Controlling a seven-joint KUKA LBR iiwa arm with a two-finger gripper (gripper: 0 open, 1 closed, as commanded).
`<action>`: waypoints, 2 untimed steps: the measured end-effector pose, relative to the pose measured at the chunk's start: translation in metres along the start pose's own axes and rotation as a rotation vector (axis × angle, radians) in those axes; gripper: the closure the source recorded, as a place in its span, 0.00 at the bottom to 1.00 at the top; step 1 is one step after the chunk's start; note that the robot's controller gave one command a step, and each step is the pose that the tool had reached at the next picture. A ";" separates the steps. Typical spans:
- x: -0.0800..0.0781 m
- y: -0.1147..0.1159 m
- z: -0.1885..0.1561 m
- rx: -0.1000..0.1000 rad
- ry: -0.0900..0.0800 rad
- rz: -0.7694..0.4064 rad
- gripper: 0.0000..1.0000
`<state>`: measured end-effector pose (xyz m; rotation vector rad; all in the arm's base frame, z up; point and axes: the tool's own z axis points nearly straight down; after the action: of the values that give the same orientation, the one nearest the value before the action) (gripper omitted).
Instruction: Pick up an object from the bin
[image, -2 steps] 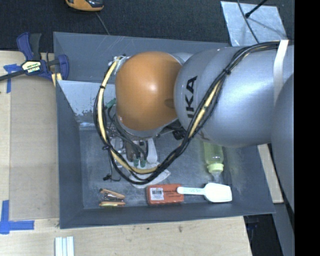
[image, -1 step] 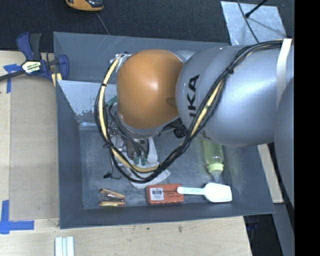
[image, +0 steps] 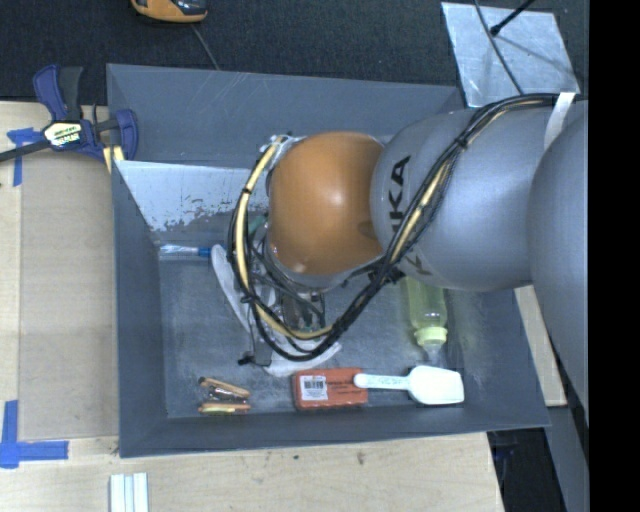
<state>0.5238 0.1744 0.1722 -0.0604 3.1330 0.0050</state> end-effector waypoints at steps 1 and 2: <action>0.011 -0.018 0.061 0.003 0.002 -0.052 0.00; -0.003 -0.044 0.076 0.003 0.025 -0.037 0.00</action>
Offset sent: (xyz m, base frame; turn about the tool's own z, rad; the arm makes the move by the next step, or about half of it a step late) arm 0.0429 -0.0790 -0.0189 0.0363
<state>0.5288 0.1309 0.0965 -0.1198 3.1559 -0.0005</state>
